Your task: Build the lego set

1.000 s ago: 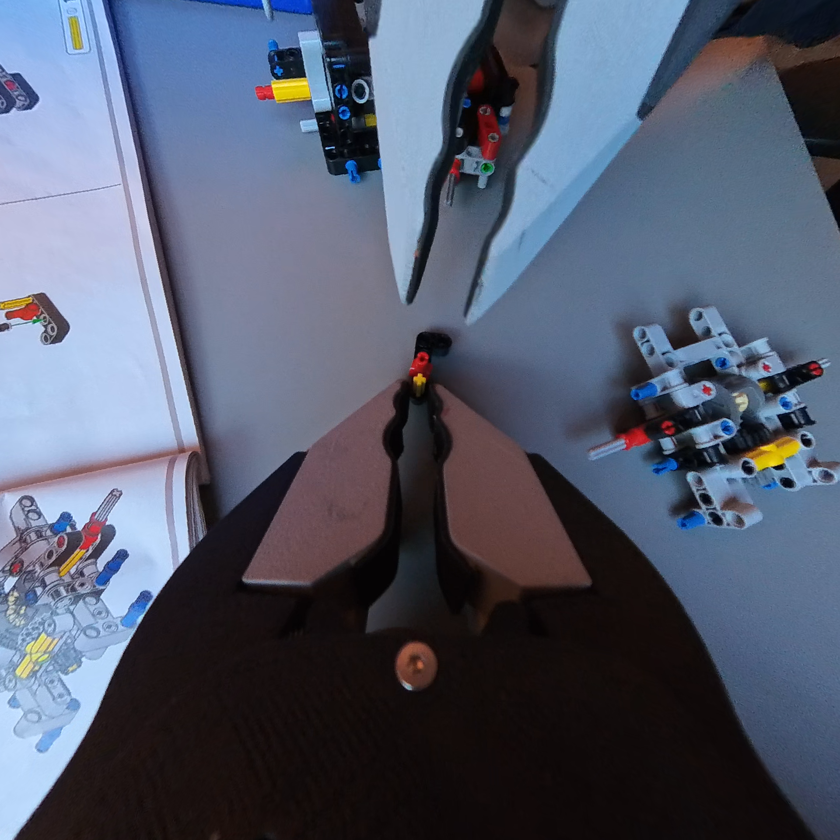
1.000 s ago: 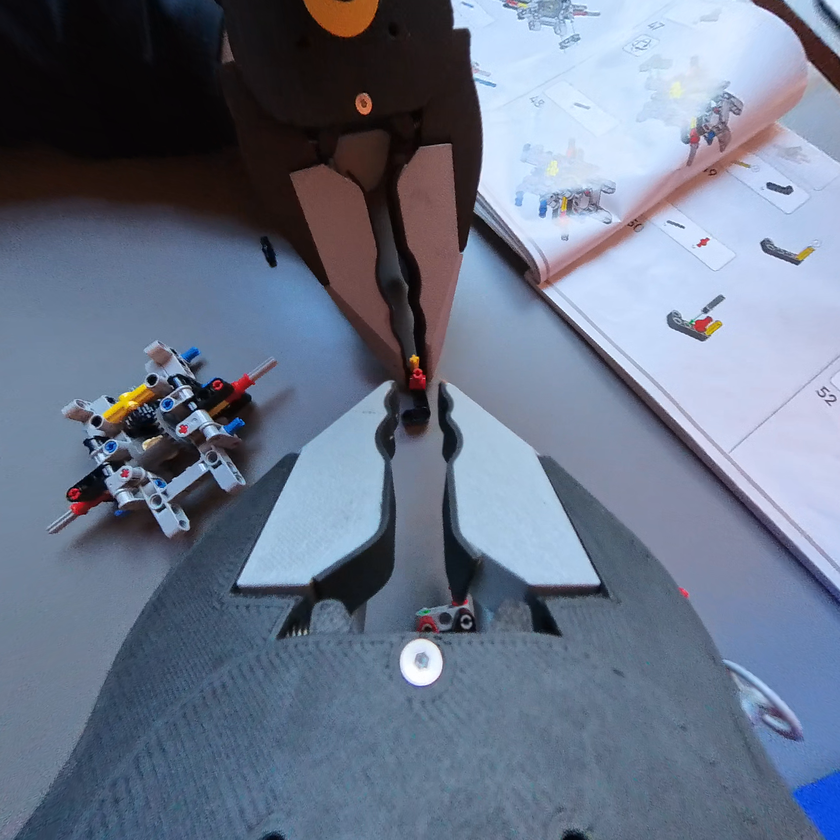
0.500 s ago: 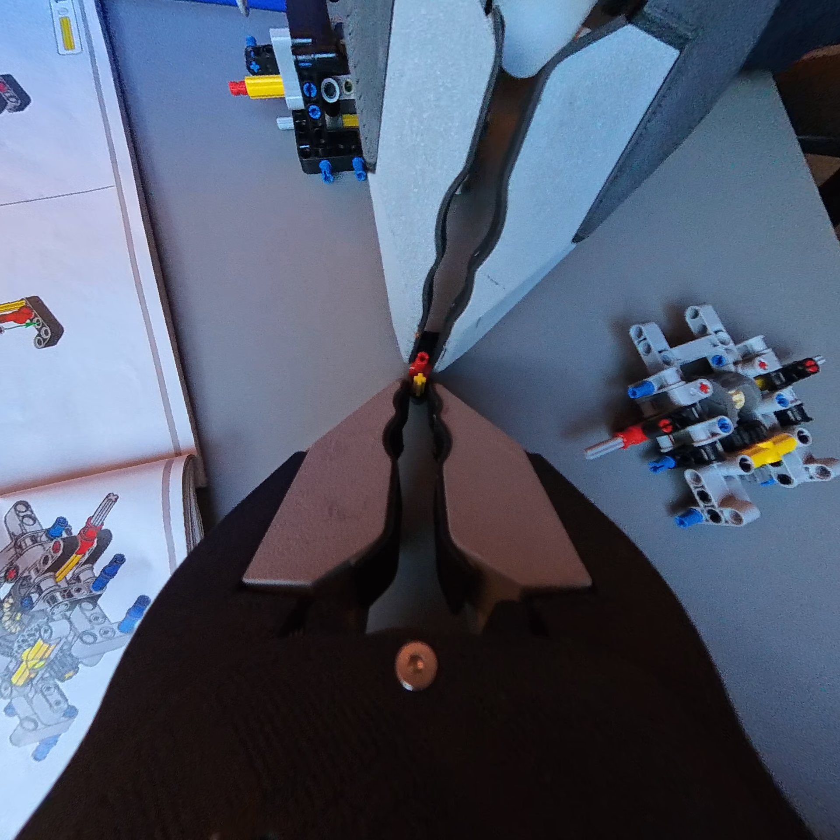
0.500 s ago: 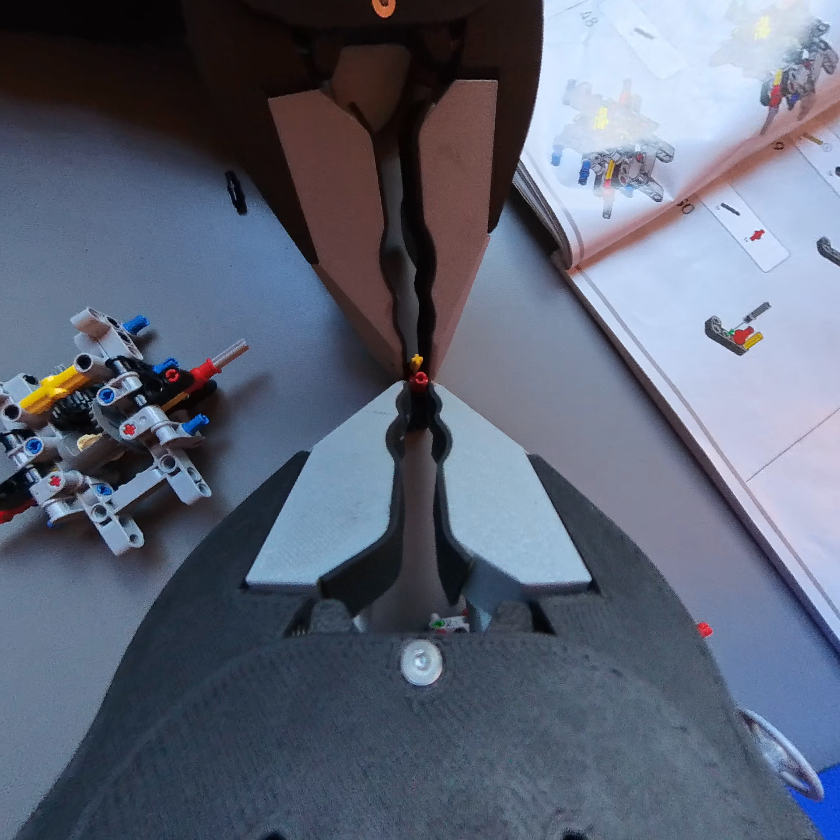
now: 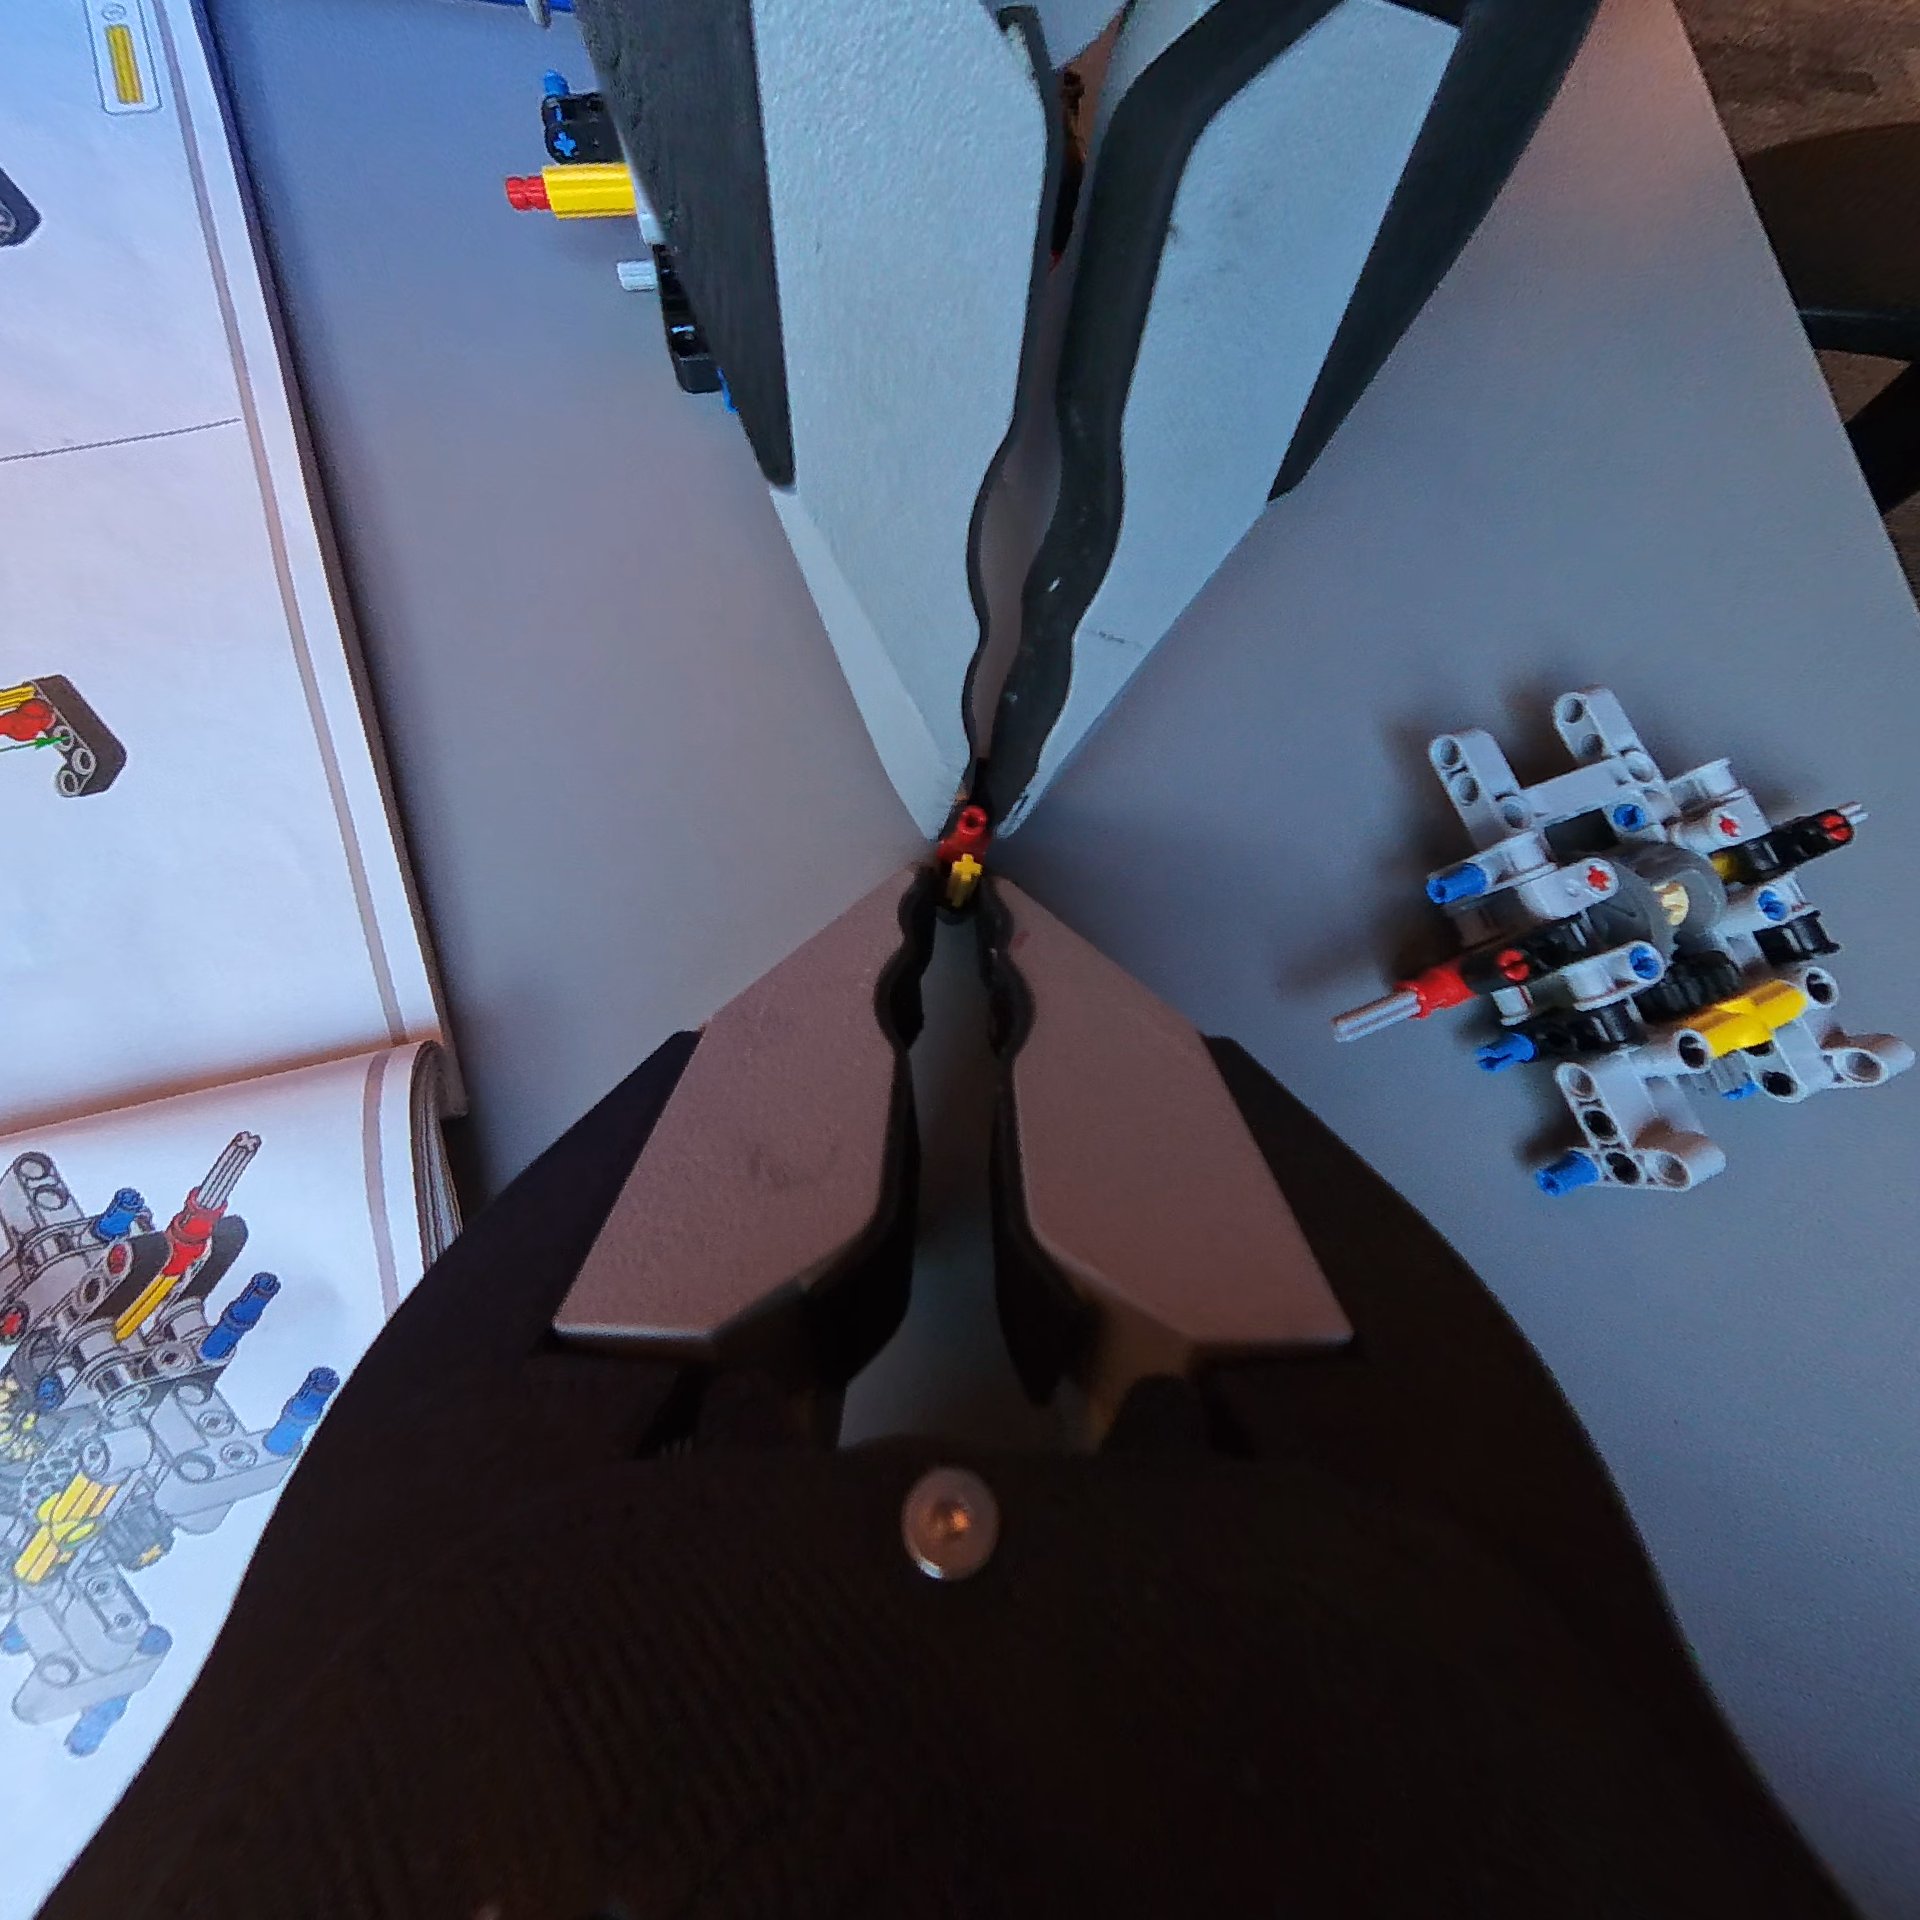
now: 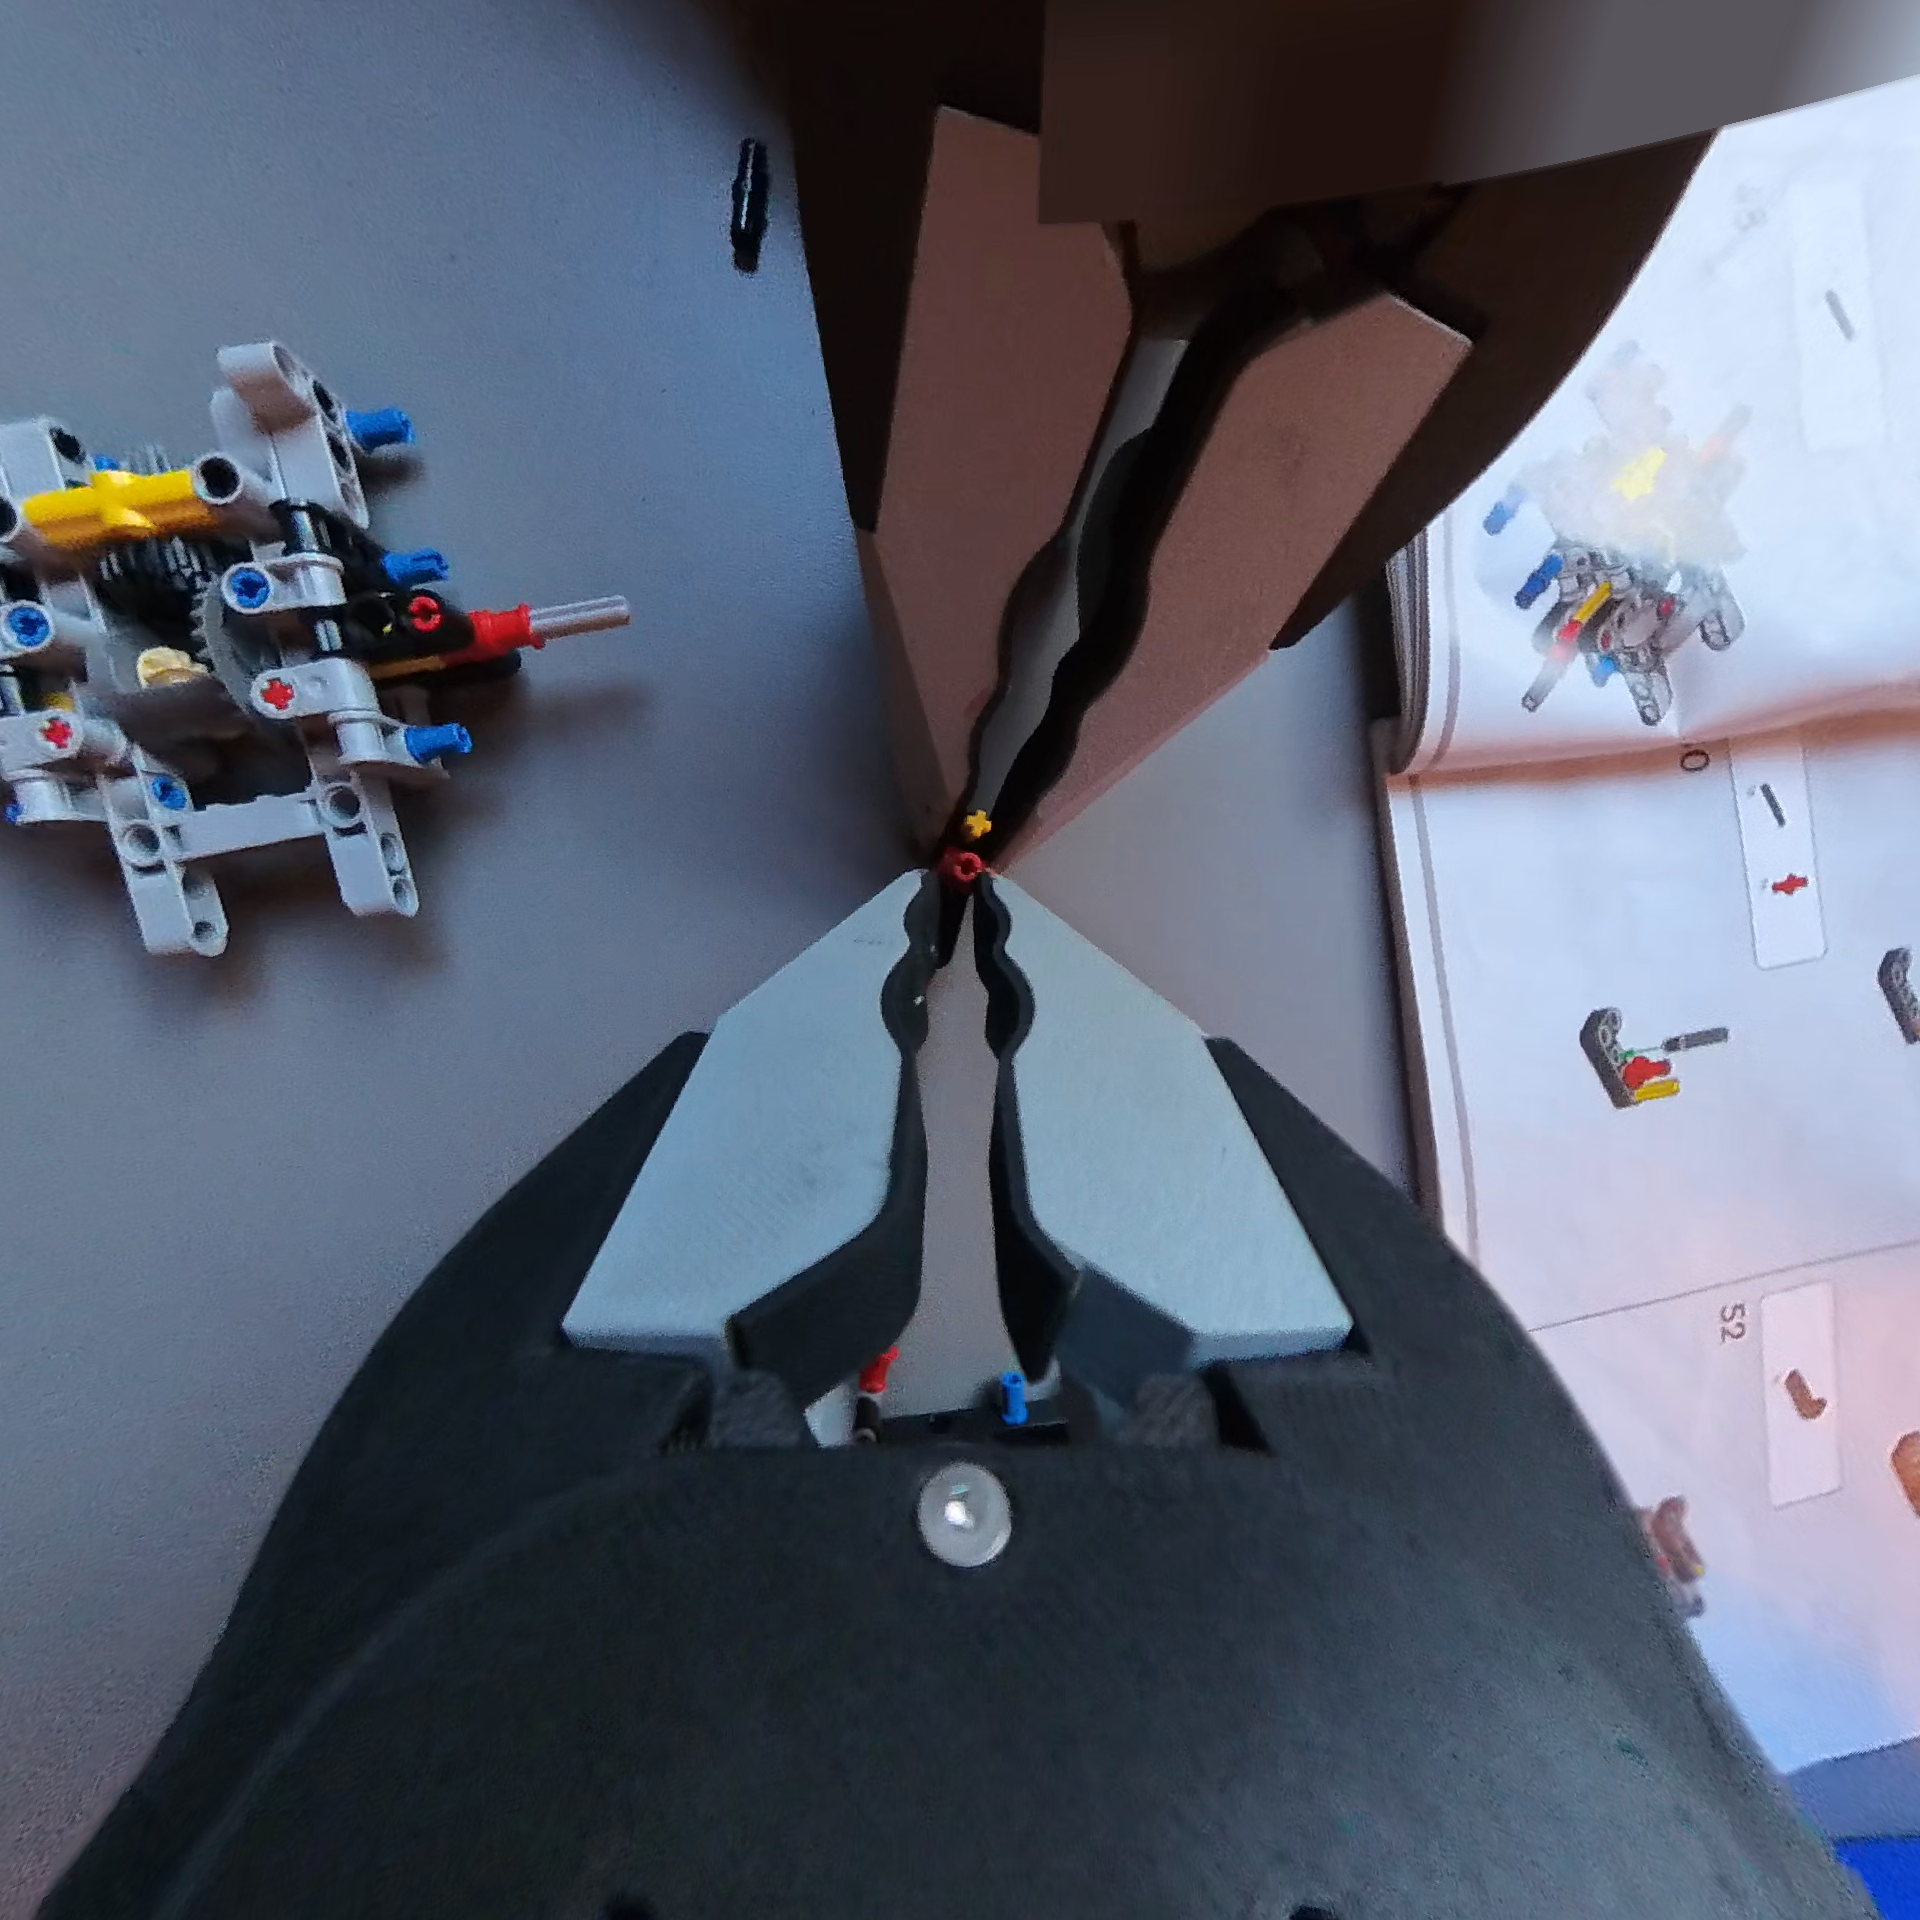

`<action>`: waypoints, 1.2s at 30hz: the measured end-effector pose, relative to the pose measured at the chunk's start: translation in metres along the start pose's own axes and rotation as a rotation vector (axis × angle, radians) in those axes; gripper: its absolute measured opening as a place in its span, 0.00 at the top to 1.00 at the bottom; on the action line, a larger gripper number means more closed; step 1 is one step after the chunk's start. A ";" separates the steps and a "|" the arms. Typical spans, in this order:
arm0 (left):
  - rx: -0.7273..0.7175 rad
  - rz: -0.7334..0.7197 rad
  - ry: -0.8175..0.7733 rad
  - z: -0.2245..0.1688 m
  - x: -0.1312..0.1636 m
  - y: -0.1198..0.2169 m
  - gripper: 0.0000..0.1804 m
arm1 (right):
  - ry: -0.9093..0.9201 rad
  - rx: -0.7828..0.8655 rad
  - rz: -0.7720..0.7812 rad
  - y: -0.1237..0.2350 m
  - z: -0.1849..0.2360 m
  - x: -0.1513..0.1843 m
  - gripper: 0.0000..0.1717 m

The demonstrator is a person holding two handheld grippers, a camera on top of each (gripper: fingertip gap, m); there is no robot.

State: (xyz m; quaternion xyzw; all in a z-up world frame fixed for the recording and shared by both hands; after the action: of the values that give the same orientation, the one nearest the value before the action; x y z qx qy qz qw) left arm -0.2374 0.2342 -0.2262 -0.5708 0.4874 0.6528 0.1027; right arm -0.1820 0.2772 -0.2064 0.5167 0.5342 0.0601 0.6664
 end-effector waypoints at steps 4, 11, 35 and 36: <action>0.001 -0.003 0.009 0.000 0.000 0.000 0.97 | -0.127 0.016 0.025 0.000 -0.002 -0.001 0.98; -0.005 -0.005 0.035 0.000 0.000 0.000 0.97 | -0.312 0.154 0.020 -0.001 0.002 0.001 0.91; 0.005 -0.004 0.033 0.000 0.000 0.000 0.97 | -0.124 -0.040 0.010 -0.005 -0.003 0.002 0.97; 0.003 -0.004 0.031 0.000 0.000 0.000 0.97 | -0.152 -0.034 0.004 -0.003 -0.003 0.002 0.93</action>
State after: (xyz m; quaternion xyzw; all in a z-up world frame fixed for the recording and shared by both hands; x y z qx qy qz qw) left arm -0.2375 0.2344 -0.2259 -0.5816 0.4887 0.6430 0.0976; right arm -0.1846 0.2788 -0.2096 0.5094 0.4798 0.0313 0.7136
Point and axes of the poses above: each gripper's, where its closed fingertips meet, y back along the fingers, x out of its underside, z = x × y across the jaws, the point moved 6 cm from there along y, back along the fingers, and after that the axes turned 12 degrees about -z, right-handed, at the moved point
